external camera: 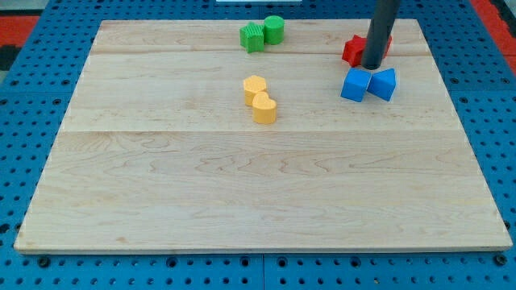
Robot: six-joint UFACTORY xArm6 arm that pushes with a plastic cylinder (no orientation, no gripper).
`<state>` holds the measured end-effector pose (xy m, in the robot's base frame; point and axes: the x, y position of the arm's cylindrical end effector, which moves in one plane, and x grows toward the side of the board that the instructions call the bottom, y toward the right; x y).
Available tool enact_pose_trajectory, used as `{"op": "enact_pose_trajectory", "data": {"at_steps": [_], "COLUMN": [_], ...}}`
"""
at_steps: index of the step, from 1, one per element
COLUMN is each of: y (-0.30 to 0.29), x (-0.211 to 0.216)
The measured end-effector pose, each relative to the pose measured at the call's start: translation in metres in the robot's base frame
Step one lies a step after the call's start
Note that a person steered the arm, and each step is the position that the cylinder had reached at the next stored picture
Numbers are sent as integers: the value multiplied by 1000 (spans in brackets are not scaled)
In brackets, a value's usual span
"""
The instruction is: Push the red star into the red circle
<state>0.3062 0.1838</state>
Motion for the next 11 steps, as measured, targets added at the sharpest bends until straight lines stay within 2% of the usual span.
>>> {"op": "enact_pose_trajectory", "data": {"at_steps": [2, 3, 4, 5, 7, 9, 10, 11], "y": [22, 22, 22, 22, -27, -88, -91, -62], "x": [-13, -43, -56, -26, 2, 2, -5, -16]}}
